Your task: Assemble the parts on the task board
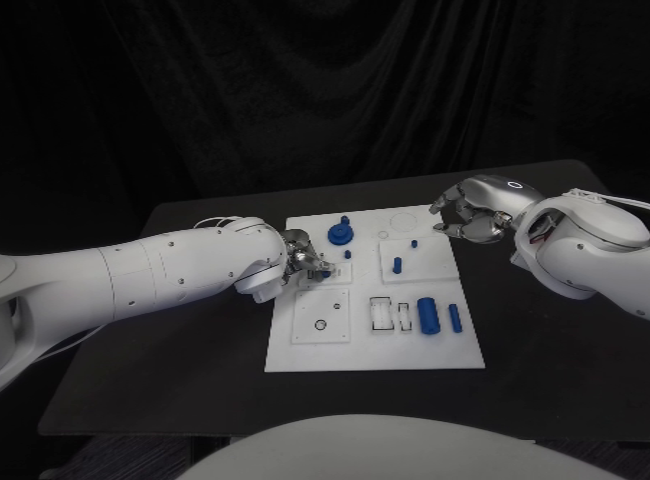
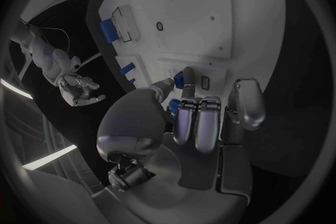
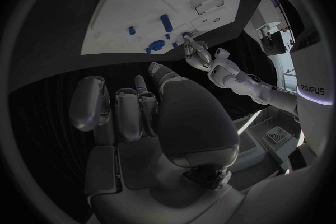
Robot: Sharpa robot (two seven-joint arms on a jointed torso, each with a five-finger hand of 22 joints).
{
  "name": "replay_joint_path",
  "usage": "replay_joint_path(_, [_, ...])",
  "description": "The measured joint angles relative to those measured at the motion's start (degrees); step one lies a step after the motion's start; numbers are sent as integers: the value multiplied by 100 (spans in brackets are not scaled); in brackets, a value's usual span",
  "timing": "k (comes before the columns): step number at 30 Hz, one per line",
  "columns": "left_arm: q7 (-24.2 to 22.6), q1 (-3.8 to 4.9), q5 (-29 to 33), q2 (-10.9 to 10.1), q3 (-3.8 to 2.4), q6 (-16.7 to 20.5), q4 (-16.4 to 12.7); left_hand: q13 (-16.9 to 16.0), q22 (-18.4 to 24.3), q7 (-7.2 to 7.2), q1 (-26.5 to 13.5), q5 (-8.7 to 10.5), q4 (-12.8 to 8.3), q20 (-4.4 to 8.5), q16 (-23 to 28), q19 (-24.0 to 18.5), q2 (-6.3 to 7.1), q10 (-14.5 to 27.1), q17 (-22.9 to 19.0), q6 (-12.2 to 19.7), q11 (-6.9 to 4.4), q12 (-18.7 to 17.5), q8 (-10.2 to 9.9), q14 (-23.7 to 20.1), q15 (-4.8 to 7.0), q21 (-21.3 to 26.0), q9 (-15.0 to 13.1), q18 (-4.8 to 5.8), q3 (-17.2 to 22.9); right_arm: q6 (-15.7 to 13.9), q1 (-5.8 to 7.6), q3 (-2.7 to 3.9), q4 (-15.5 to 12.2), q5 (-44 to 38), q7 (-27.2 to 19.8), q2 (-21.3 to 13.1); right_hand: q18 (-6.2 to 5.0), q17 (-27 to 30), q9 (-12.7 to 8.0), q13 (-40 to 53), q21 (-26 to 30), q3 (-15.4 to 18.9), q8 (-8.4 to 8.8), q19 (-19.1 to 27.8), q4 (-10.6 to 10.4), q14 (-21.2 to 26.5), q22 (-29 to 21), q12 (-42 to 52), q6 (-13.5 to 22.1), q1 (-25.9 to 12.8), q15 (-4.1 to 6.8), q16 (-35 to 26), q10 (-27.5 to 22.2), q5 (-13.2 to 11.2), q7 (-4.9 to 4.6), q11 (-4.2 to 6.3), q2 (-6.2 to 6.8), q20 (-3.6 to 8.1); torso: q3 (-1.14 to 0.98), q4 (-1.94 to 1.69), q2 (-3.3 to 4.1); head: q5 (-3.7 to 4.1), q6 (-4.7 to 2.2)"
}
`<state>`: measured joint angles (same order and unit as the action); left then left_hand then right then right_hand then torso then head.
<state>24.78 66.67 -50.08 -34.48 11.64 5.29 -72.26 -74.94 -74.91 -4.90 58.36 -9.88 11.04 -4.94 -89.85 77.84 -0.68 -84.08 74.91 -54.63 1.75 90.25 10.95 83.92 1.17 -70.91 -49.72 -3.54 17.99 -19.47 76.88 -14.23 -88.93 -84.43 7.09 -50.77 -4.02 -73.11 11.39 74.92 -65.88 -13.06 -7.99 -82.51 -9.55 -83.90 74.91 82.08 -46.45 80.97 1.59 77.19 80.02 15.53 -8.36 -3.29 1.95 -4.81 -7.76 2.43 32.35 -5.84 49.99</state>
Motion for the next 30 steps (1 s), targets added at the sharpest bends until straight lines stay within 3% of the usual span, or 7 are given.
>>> replay_joint_path(1, [10,0,1,0,-1,-3,1,0,0,10,-33,21,43,-12,0,12,2,13,0,10,13,0,0,-7,-7,0,-42,0,-62,5,-1,0,0,0,1,-1,0,0,0,0,0,0,0,0,0,0,0,0,0,0,0,0,0,0,0,0,0,0,0,0,0,-2,0])
replay_joint_path(2, [18,-3,1,1,0,-8,2,0,0,47,-99,69,110,-33,0,9,-3,13,0,54,13,0,-1,12,-25,0,-468,0,-163,9,-1,0,0,0,1,-1,0,0,0,0,0,0,0,0,0,-7,0,0,0,0,-7,0,0,0,0,0,0,0,0,1,0,-5,0])
replay_joint_path(3, [23,-4,1,2,1,-9,4,0,0,39,-142,112,165,-42,0,0,-13,13,0,64,13,0,-1,14,-27,0,-490,0,-245,12,-2,0,0,0,2,-2,0,0,0,0,0,0,0,0,0,-16,0,0,0,0,-16,0,0,0,0,0,0,0,0,1,0,-6,0])
replay_joint_path(9, [57,-4,2,3,-4,-21,4,0,0,46,-291,274,434,-42,0,0,-72,13,0,73,13,0,-1,14,-27,0,-491,0,-546,39,-4,0,-1,0,5,-2,0,0,0,0,0,0,0,0,0,-16,0,0,0,0,-16,0,1,0,0,0,0,0,3,0,-1,-10,0])
replay_joint_path(16, [48,-5,5,-3,-4,-26,-1,0,0,45,-236,78,374,-55,0,-13,-127,-6,0,74,32,0,-2,14,-27,16,-491,1,-644,63,-6,0,-1,0,8,1,0,9,-6,0,0,0,0,0,0,-16,0,0,0,0,-16,0,1,0,0,1,0,0,4,-4,-1,-19,0])
replay_joint_path(26, [-122,-22,5,-50,9,35,-31,0,0,37,-202,42,469,-93,0,11,-112,-6,0,82,31,0,-30,-7,-47,6,-491,2,-776,95,-11,0,-6,0,11,-2,0,15,-6,0,0,-16,0,0,-16,-16,0,0,0,0,-16,1,1,21,0,1,0,0,4,-8,0,-45,0])
replay_joint_path(30, [-315,-43,1,-140,25,160,-141,0,0,-82,-213,42,550,-86,0,100,-122,-6,0,200,31,0,-51,-7,-47,-146,-491,1,-999,98,-12,0,-14,0,11,-20,0,15,-11,0,0,-16,0,0,-16,-16,0,0,0,0,-16,0,0,21,0,-1,0,0,4,-11,3,-54,0])
